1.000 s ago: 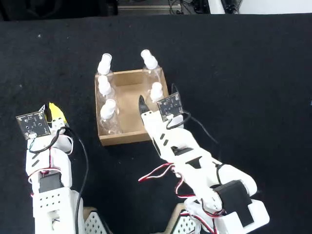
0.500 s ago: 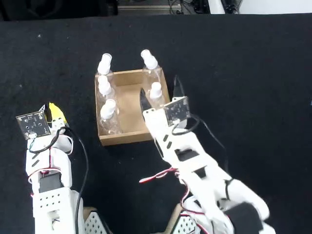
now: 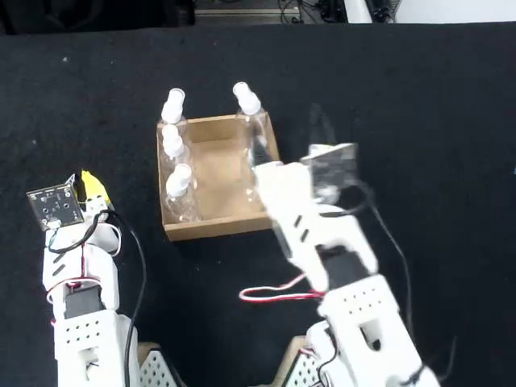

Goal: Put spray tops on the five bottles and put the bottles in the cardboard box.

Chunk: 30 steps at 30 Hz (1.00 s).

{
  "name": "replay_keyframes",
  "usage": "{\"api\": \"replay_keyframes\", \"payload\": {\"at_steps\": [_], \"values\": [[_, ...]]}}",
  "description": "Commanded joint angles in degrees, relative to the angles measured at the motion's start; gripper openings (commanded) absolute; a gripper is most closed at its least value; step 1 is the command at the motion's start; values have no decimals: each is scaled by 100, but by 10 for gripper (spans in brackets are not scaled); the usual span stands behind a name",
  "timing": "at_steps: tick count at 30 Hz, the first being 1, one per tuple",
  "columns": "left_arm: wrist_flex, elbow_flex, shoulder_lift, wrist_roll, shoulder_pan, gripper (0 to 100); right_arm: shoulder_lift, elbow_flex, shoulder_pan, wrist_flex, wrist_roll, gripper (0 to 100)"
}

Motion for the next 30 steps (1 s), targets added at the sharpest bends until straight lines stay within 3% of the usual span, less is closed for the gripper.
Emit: {"api": "replay_keyframes", "payload": {"at_steps": [1,3,5,8,11,15,19,23,26,30], "values": [[149,127,-62,35,-31,39,-778,-312,1178,1248,-193,115],[343,110,-62,35,13,38,-963,-127,1749,1389,-132,3],[501,101,-70,26,13,27,-1095,171,2145,1451,-141,47],[1073,-163,-70,9,13,30,-1218,567,2462,1600,-141,8],[2031,-620,-70,35,13,30,-1420,901,2567,1952,-141,11],[2347,-611,-387,0,13,30,-1824,1490,2576,2453,-132,11],[2673,-268,-1371,0,31,30,-2466,2422,2602,2514,-132,12],[3560,-154,-2514,-9,374,30,-3125,2422,2875,3402,-132,12],[3446,-163,-2251,-18,611,30,-3556,2422,2892,4097,-141,11],[2892,92,-2189,-18,664,32,-3899,2396,2884,5864,-141,11]]}}
